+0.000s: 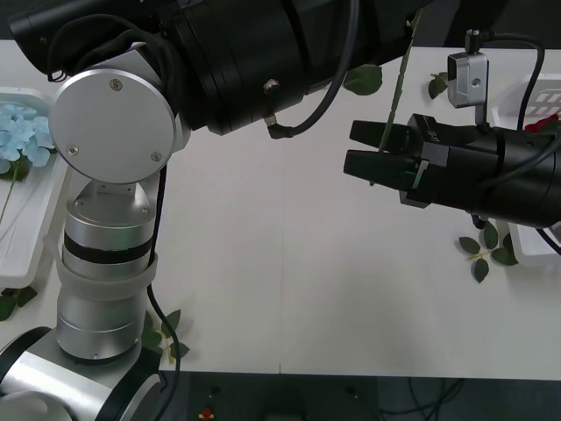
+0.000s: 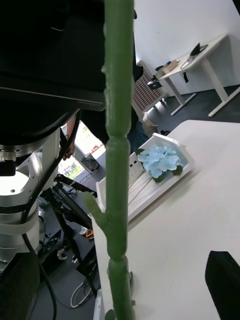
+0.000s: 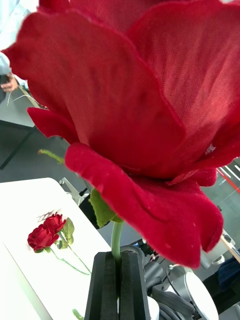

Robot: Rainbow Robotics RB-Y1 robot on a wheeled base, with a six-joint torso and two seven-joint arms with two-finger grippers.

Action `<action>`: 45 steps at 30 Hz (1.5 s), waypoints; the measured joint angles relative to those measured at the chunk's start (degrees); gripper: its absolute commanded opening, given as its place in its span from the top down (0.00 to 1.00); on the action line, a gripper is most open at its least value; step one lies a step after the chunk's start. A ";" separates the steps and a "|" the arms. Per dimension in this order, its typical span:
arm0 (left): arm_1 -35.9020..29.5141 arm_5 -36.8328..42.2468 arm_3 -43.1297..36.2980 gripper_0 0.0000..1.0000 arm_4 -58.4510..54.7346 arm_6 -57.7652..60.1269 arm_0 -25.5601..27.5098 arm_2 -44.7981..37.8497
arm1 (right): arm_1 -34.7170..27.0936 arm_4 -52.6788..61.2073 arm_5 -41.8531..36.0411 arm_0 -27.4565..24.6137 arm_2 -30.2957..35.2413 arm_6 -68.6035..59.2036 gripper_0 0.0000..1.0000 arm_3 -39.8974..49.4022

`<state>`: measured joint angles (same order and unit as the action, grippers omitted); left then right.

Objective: Place the red flowers into the right box and the blue flowers into the left box. If a person shows an open palm, hand one flower to the person first, then continue sorting.

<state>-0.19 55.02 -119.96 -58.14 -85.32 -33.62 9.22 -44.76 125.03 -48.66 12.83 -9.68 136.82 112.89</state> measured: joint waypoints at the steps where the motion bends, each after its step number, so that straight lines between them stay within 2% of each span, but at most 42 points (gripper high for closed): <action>1: 0.00 0.00 0.00 1.00 0.00 0.00 0.00 0.00 | 0.00 0.00 0.13 0.09 -0.16 0.00 1.00 0.00; 30: -0.27 -0.70 0.03 1.00 -0.24 0.00 0.00 0.00 | 0.01 1.25 0.32 0.18 -0.51 0.01 1.00 -0.02; 31: -0.27 -0.70 0.03 0.63 -0.24 0.00 0.00 0.00 | 0.01 1.27 0.32 0.18 -0.52 0.01 1.00 -0.02; 32: -0.27 -0.70 0.03 0.36 -0.25 0.00 0.00 0.00 | 0.01 1.29 0.32 0.18 -0.52 0.01 1.00 -0.02; 33: -0.27 -0.70 0.03 0.00 -0.25 0.00 0.00 0.00 | 0.01 1.31 0.32 0.18 -0.52 0.01 1.00 -0.02; 45: -0.27 -0.70 0.03 0.00 -0.38 0.00 0.00 0.00 | 0.01 1.47 0.36 0.19 -0.52 0.01 1.00 -0.03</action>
<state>-0.46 54.32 -119.93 -58.52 -85.32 -33.63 9.22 -44.74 126.50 -48.29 13.02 -10.20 136.82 112.86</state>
